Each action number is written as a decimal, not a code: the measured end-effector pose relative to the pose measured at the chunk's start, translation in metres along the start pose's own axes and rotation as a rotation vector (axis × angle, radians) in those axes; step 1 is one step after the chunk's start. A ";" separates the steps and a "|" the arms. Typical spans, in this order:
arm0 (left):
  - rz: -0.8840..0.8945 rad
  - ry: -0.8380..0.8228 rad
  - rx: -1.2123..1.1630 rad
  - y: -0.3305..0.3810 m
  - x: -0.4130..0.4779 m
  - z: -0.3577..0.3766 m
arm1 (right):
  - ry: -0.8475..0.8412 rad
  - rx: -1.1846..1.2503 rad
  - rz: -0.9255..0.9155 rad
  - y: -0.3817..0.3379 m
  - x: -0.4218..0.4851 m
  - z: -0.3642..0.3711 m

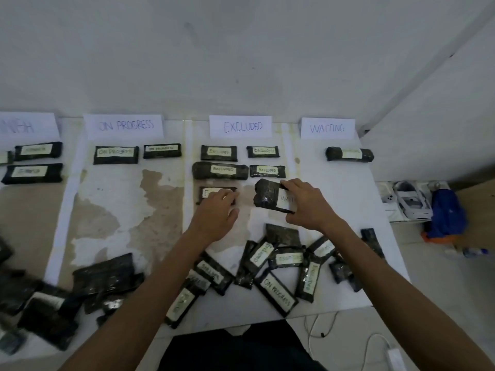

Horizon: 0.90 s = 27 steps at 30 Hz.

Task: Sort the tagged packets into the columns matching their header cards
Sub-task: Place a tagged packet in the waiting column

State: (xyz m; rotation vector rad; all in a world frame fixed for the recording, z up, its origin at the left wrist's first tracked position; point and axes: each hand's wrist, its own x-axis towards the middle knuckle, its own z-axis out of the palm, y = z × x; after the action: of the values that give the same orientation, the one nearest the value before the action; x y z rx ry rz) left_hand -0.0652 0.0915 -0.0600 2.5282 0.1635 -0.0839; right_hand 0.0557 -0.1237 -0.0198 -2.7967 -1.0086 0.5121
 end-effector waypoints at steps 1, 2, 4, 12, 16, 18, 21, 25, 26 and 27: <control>-0.001 -0.009 0.002 0.009 0.008 0.006 | 0.008 0.002 0.006 0.015 0.000 -0.003; -0.001 -0.018 0.004 0.017 0.017 0.014 | 0.011 0.001 0.010 0.031 0.001 -0.006; 0.005 -0.034 0.002 0.034 0.033 0.031 | 0.011 -0.005 0.017 0.062 0.002 -0.010; 0.004 -0.138 -0.010 0.102 0.109 0.105 | -0.029 -0.001 0.040 0.193 0.017 -0.013; 0.044 -0.160 0.005 0.131 0.152 0.142 | -0.034 -0.012 0.060 0.249 0.030 -0.014; 0.054 -0.159 0.015 0.143 0.171 0.156 | -0.028 -0.015 0.072 0.272 0.038 -0.014; 0.040 -0.167 0.020 0.152 0.195 0.172 | -0.011 -0.009 0.071 0.296 0.051 -0.011; 0.045 -0.216 0.058 0.152 0.209 0.185 | -0.023 -0.011 0.029 0.307 0.065 -0.002; 0.053 -0.223 0.066 0.150 0.211 0.187 | -0.032 -0.014 0.022 0.308 0.068 0.001; 0.059 -0.225 0.073 0.149 0.212 0.188 | -0.040 -0.016 0.023 0.309 0.070 0.002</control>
State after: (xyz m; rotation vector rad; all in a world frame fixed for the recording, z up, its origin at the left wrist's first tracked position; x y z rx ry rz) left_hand 0.1604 -0.1163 -0.1504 2.5711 -0.0040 -0.3542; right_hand 0.2894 -0.3162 -0.1117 -2.8262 -0.9934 0.5676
